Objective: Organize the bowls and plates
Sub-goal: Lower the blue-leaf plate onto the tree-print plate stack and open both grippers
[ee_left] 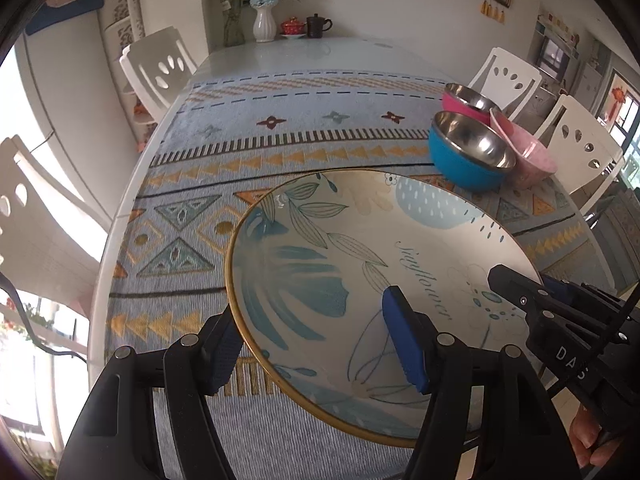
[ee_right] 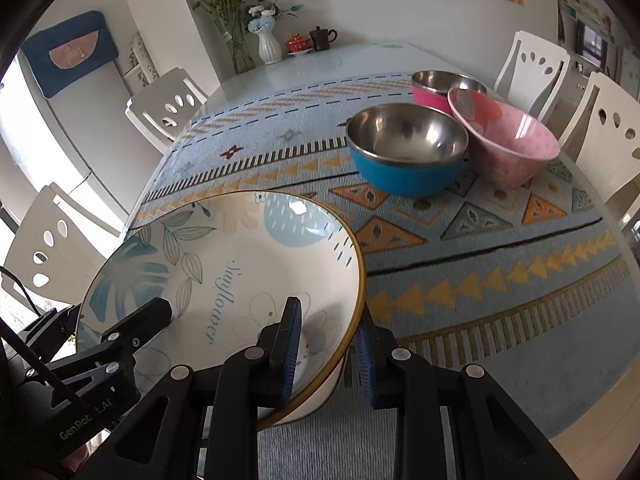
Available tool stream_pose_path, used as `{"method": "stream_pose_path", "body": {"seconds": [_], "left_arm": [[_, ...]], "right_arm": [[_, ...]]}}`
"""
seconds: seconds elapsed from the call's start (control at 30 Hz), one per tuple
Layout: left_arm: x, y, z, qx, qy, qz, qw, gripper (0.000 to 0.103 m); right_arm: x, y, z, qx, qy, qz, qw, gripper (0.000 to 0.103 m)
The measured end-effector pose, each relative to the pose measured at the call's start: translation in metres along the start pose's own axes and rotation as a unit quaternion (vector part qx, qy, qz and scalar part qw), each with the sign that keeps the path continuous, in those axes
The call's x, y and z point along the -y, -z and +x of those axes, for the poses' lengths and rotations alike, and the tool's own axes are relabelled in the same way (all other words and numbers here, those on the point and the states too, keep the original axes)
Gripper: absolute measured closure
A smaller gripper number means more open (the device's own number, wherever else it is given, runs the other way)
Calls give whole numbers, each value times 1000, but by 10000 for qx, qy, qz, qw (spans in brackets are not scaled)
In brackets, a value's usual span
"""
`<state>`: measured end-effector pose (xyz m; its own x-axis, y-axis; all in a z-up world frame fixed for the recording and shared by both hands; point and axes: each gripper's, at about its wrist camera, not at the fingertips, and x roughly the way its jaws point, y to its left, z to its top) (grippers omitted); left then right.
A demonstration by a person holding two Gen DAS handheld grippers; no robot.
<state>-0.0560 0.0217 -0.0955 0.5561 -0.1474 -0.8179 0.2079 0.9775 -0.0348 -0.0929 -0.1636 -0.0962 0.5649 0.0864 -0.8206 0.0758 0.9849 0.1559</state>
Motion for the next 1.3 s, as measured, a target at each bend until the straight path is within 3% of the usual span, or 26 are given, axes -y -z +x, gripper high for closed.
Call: {"method": "stream_pose_path", "body": {"seconds": [0.13,0.37,0.53,0.57,0.63,0.7,0.8,0.93,1.0,1.13,1.17,1.2,1.3], "left_arm": [[-5,10,5,-214,-16,-201,9996,40],[-6,15,11,-301,-7,-24,9995,40],[-16,7,4,-213,-9,-87,9997,36],[-20,4,1,-166,-15,-168,9997,34],[-33,-1,-8,-59,-14,-377,9993,33],[-42,-3,-14,-48,-64,-490,9988,33],[-55,-5,-21,-123,-122,-599,9981,30],[-61,1,-16,-283,-207,-574,9977,29],[-60,5,-8,-476,-232,-562,9970,29],[-53,11,-1,-688,-117,-527,9962,29],[-52,12,0,-705,-111,-495,9962,29],[-50,12,0,-723,-106,-472,9962,29],[-49,11,3,-772,-86,-456,9959,29]], "right_arm": [[-2,9,2,-118,-32,-111,9999,78],[-2,18,5,-107,23,-92,9999,78],[-9,12,-1,30,392,-411,9984,77],[-11,11,-5,104,478,-551,9973,74],[-15,9,-15,304,609,-795,9945,45],[-12,8,-25,517,672,-934,9920,29],[15,7,-26,609,1109,-717,9894,23],[83,2,6,97,1318,314,9907,23],[96,-4,25,-59,1428,176,9896,23],[99,-17,53,-108,1220,-215,9922,21],[100,-23,64,-239,1059,-289,9937,15],[102,-28,69,-200,1023,-304,9941,0],[109,-38,82,74,949,-335,9949,0]]}}
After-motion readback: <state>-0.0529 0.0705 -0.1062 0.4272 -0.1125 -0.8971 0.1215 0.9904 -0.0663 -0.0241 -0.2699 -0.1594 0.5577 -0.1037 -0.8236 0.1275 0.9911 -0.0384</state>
